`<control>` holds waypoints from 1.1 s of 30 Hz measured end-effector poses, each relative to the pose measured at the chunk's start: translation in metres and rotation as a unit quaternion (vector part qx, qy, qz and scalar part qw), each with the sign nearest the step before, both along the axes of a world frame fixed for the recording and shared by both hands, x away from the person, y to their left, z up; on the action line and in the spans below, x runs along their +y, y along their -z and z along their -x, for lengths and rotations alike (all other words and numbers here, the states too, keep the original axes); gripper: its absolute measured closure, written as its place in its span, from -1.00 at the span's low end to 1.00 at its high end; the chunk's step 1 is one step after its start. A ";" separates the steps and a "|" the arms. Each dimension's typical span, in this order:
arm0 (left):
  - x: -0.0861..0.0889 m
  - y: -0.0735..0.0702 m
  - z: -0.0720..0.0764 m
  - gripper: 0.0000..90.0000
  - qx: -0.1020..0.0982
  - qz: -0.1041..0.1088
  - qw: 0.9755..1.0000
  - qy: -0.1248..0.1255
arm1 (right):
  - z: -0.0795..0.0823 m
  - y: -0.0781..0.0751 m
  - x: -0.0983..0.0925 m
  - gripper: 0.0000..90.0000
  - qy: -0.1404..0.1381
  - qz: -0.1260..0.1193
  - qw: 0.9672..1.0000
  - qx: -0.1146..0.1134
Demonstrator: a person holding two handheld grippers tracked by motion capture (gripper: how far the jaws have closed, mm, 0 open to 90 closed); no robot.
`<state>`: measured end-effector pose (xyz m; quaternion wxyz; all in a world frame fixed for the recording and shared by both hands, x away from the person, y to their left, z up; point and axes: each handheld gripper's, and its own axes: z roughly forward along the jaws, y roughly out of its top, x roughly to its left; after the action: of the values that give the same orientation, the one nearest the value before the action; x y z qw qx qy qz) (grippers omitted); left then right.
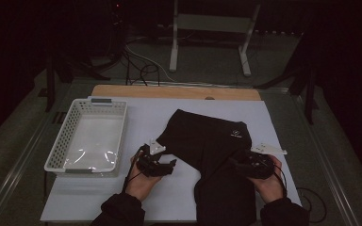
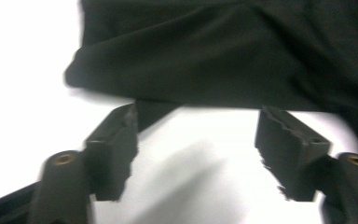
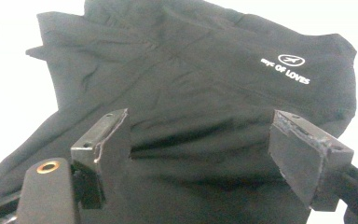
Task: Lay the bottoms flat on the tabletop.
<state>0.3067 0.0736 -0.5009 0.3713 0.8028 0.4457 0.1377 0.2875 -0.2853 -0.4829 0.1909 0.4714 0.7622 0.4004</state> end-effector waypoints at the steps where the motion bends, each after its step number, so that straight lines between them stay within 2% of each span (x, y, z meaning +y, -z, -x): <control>1: 0.000 0.002 -0.003 -0.18 0.003 -0.004 1.000 -0.002 | 0.000 0.000 0.000 -0.51 -0.001 0.000 1.000 0.000; 3: -0.002 0.005 -0.008 -0.06 0.011 -0.025 1.000 -0.008 | 0.000 0.000 0.000 -0.51 -0.003 -0.001 1.000 0.000; 6: -0.003 0.008 -0.013 0.02 0.015 -0.032 0.999 -0.010 | 0.000 0.000 0.000 -0.50 -0.003 -0.001 1.000 -0.001; 9: -0.007 0.010 -0.021 0.09 0.014 -0.055 0.998 -0.017 | 0.000 0.001 -0.001 -0.49 -0.006 -0.001 1.000 0.000; 12: -0.013 0.014 -0.027 0.13 0.019 -0.082 0.996 -0.010 | -0.001 0.002 -0.001 -0.49 -0.007 -0.001 1.000 0.002; 15: -0.014 0.015 -0.030 0.21 0.023 -0.079 0.997 -0.010 | -0.001 0.001 -0.002 -0.48 -0.008 -0.002 1.000 0.001; 20: -0.022 0.011 -0.031 0.62 0.024 -0.101 0.994 0.012 | -0.002 0.003 -0.004 -0.47 -0.004 0.001 1.000 0.005; 23: -0.024 0.010 -0.032 0.89 0.032 -0.101 0.994 0.018 | -0.002 0.003 -0.004 -0.47 -0.001 -0.002 1.000 0.004; 28: -0.018 0.007 -0.030 0.96 0.047 -0.080 0.995 0.029 | -0.002 0.003 -0.005 -0.47 -0.001 -0.002 1.000 0.003; 33: -0.014 -0.006 -0.019 0.98 0.035 -0.055 0.997 0.038 | -0.002 0.003 -0.006 -0.47 0.002 -0.002 1.000 0.004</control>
<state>0.3257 0.0595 -0.4953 0.3159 0.8426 0.4195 0.1192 0.2895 -0.2917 -0.4859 0.1880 0.4751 0.7609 0.3999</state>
